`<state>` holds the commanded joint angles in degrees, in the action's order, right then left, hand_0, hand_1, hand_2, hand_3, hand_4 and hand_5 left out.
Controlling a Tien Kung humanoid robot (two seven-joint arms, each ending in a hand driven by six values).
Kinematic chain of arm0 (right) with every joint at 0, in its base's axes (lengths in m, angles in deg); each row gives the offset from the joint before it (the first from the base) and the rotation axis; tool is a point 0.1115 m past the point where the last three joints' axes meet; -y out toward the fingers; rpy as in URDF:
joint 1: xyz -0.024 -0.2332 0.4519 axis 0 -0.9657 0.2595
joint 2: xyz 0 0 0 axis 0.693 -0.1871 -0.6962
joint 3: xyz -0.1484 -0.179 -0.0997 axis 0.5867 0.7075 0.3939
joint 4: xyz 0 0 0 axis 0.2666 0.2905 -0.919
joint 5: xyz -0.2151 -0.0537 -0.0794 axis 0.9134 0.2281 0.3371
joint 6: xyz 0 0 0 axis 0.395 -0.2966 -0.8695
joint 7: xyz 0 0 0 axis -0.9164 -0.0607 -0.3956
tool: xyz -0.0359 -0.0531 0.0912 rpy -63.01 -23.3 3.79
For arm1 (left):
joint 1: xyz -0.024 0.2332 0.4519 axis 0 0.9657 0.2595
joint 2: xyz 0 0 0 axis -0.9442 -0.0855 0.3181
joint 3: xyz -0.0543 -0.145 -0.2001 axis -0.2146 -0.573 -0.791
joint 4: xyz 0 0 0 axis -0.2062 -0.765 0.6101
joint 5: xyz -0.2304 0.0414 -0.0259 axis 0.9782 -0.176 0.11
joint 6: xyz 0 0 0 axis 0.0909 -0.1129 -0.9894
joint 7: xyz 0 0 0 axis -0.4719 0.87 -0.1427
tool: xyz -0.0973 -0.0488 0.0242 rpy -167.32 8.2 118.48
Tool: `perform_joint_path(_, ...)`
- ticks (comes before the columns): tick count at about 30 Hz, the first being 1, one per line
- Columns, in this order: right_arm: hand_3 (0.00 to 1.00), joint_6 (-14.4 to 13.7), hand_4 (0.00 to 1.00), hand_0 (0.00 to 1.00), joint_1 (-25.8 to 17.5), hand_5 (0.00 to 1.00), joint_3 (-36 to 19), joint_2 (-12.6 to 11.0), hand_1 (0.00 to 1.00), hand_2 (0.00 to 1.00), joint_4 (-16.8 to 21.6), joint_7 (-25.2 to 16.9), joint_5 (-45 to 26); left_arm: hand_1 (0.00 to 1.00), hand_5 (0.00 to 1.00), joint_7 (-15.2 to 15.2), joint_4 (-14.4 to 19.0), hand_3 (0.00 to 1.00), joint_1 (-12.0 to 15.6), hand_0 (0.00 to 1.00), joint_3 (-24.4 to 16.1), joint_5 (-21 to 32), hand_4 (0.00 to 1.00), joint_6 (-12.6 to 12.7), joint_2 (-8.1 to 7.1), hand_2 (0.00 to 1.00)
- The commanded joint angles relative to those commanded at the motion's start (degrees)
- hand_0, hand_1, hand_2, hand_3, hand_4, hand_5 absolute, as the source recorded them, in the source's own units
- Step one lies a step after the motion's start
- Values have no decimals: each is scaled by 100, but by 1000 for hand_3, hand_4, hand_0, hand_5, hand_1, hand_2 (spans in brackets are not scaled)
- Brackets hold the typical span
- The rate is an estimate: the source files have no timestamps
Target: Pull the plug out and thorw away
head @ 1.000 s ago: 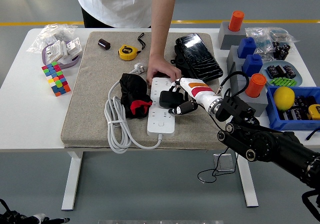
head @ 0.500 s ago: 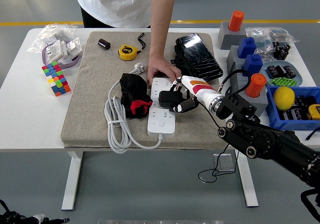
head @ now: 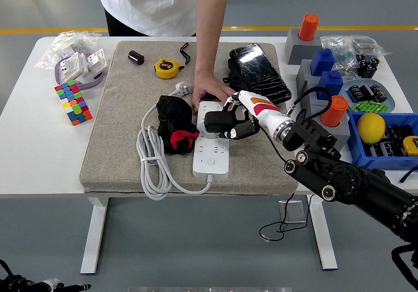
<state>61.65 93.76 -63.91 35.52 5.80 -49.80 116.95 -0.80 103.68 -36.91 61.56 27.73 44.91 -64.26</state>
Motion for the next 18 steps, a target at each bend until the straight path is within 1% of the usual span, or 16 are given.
perform_joint_path(1,250,2,970,17,-7,141,-13,0,116,185,3,-1,1,675,642,0,0,667,0,540,1,-1,833,0,1,699)
perform_joint_path(9,249,116,974,11,-51,147,-204,-4,116,184,-116,-21,19,675,643,-24,-4,667,-8,538,31,65,833,11,1,699)
perform_joint_path(13,250,111,973,8,-92,151,-452,-68,117,184,-110,-26,53,675,643,-35,-10,668,-14,539,46,96,834,18,0,699)
perform_joint_path(18,250,181,973,8,-187,151,-689,-153,117,184,-98,1,160,675,643,-45,-13,668,-20,539,62,110,834,29,12,699)
